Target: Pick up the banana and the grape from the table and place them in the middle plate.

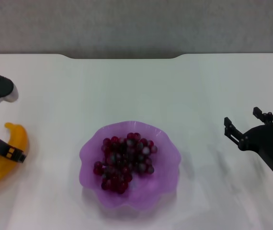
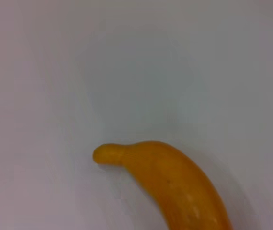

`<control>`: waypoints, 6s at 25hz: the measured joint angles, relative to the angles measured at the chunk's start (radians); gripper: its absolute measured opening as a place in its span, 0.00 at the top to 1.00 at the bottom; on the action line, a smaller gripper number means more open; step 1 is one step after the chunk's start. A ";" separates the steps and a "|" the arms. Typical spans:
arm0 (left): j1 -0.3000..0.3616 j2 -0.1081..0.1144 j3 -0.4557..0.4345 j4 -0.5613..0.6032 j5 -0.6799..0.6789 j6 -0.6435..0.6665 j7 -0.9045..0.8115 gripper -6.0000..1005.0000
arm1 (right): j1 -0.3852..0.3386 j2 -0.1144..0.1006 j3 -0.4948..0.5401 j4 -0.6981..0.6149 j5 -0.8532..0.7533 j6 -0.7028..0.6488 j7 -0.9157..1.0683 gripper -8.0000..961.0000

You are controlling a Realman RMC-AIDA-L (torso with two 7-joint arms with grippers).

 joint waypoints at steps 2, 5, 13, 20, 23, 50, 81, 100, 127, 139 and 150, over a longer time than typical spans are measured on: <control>0.015 -0.001 0.000 0.043 -0.009 -0.020 0.000 0.48 | -0.001 0.000 0.000 0.000 0.000 0.000 0.000 0.10; 0.051 -0.001 0.002 0.140 -0.044 -0.067 0.004 0.47 | -0.002 0.000 -0.002 0.000 0.000 0.000 -0.001 0.10; 0.160 -0.003 0.012 0.426 -0.264 -0.211 0.073 0.45 | -0.003 -0.001 -0.002 0.000 0.000 0.000 -0.001 0.10; 0.192 -0.005 0.059 0.556 -0.469 -0.309 0.095 0.44 | -0.002 -0.002 -0.001 -0.003 0.000 0.001 -0.001 0.10; 0.219 -0.006 0.113 0.623 -0.547 -0.323 0.091 0.43 | 0.000 -0.002 -0.002 -0.003 0.000 0.014 -0.001 0.10; 0.294 -0.010 0.527 0.537 -0.756 0.127 0.079 0.37 | 0.008 -0.002 -0.002 0.001 0.000 0.022 -0.001 0.10; 0.468 -0.007 0.447 0.566 -0.866 0.516 0.252 0.11 | 0.011 -0.002 -0.003 0.005 0.000 0.015 -0.001 0.10; 0.416 -0.007 0.847 -0.082 -0.856 1.761 -0.033 0.11 | 0.016 -0.002 -0.005 0.009 0.000 0.011 -0.001 0.10; 0.296 -0.012 0.916 -0.529 -0.747 1.950 -0.559 0.11 | 0.024 0.002 0.003 0.009 0.004 -0.006 -0.037 0.10; 0.291 -0.014 0.915 -0.531 -0.750 1.935 -0.572 0.11 | 0.027 0.002 -0.001 0.011 0.006 -0.013 -0.038 0.10; 0.289 -0.014 0.916 -0.529 -0.751 1.936 -0.598 0.11 | 0.029 0.001 0.003 0.006 0.008 -0.021 -0.038 0.10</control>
